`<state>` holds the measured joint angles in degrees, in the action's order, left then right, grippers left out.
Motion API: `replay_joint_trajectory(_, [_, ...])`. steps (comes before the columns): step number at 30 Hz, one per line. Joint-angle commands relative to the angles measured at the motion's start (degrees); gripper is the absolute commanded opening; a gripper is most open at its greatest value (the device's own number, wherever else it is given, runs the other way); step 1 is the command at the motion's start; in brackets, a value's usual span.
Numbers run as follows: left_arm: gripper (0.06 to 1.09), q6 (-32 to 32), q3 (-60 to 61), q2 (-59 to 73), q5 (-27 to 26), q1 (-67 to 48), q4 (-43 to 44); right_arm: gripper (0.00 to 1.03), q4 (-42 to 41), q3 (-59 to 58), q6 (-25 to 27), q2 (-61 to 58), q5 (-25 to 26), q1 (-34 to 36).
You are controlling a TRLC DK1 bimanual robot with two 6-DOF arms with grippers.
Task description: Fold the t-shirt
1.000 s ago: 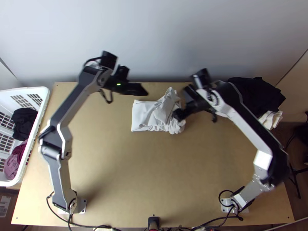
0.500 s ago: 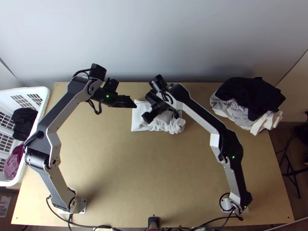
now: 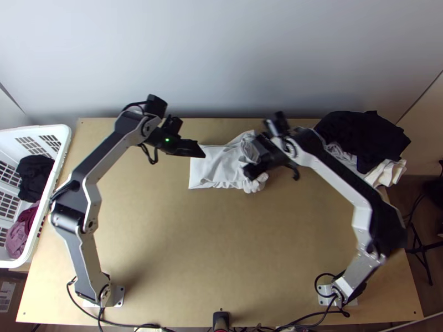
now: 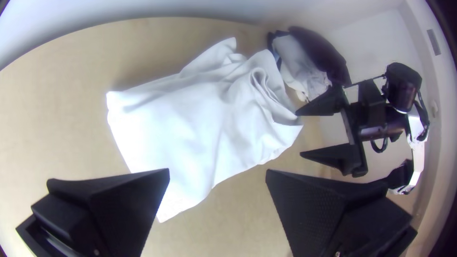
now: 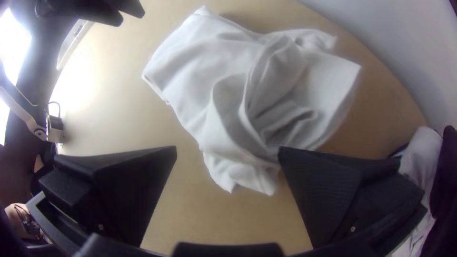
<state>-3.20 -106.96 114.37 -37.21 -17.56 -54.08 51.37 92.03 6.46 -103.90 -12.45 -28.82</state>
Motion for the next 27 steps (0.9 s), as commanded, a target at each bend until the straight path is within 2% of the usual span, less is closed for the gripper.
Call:
replay_joint_trajectory(1, [1.04, -0.3, -4.2, 5.1, 1.4, -2.4, 0.3, 0.99, -0.9, -9.6, 0.4, 10.0, 0.1, 3.8])
replay_joint_trajectory(6, [1.04, -0.3, -5.9, 8.2, 2.5, -3.9, 1.3, 0.99, -2.4, -3.5, -0.7, 9.9, 0.1, 1.2])
replay_joint_trajectory(13, [1.04, -0.2, -7.5, 12.9, 3.5, -6.0, 1.8, 0.99, -2.4, 10.8, -1.1, -1.1, 0.1, -6.3])
replay_joint_trajectory(17, [1.04, 0.2, -8.2, 15.6, 4.6, -6.5, 2.1, 0.99, -2.4, 13.5, -0.4, -6.1, 0.1, -9.6])
replay_joint_trajectory(20, [1.04, 0.4, -9.0, 17.5, 5.7, -6.3, 2.1, 0.99, -2.4, 13.5, 0.0, -10.6, 0.1, -8.9])
replay_joint_trajectory(27, [1.04, 0.9, -9.6, 18.7, 6.3, -5.8, 2.1, 0.99, -2.2, 8.1, 1.6, -15.4, 0.0, -0.6])
